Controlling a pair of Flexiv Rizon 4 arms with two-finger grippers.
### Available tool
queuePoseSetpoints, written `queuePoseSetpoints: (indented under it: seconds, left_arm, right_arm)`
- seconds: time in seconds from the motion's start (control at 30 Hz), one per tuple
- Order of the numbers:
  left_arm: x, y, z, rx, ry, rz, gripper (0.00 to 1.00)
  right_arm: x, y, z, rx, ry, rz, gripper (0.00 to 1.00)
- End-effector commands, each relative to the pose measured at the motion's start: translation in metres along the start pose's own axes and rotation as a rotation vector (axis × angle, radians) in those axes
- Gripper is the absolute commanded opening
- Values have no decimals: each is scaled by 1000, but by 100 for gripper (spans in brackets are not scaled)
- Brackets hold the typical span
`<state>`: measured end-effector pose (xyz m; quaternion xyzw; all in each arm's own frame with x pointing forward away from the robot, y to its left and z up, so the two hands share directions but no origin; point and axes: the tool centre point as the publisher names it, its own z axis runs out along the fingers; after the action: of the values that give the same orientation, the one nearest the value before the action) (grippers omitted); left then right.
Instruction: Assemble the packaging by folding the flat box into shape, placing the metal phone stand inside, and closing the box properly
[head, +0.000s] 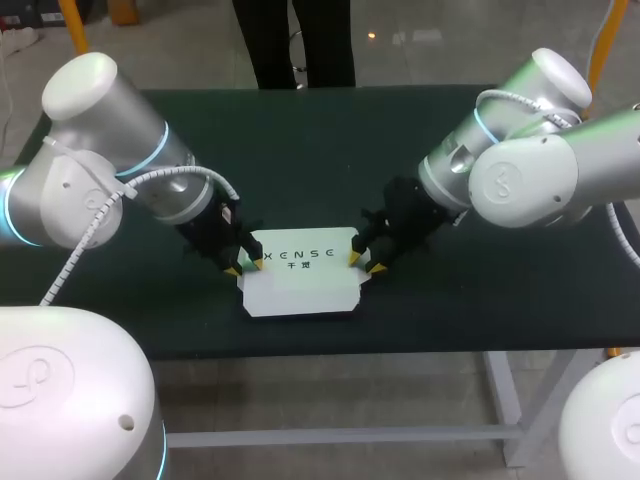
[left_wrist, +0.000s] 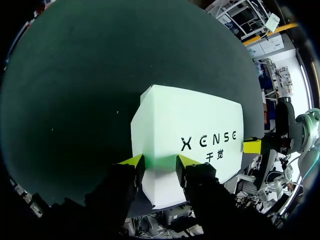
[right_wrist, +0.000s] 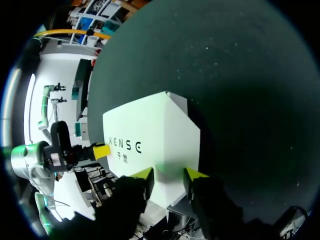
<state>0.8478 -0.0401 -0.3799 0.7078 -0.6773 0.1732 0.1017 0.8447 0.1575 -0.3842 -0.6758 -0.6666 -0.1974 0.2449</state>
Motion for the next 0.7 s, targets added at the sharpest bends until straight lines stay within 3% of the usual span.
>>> queuePoseSetpoints:
  seconds: [0.03, 0.13, 0.37, 0.47, 0.63, 0.7]
  left_arm:
    - [2, 3, 10, 2, -3, 0, 44]
    - [2, 3, 10, 2, -3, 0, 43]
    - [2, 3, 10, 2, -3, 0, 53]
    - [2, 3, 10, 2, -3, 0, 42]
    - [2, 3, 10, 2, -3, 0, 35]
    - [2, 3, 10, 2, -3, 0, 47]
  right_arm:
    - [0, 1, 0, 8, 5, -2, 45]
    - [0, 1, 0, 8, 5, -2, 45]
    - [0, 1, 0, 8, 5, -2, 42]
    - [0, 1, 0, 8, 5, -2, 41]
    - [0, 1, 0, 8, 5, -2, 42]
    - [0, 1, 0, 8, 5, -2, 42]
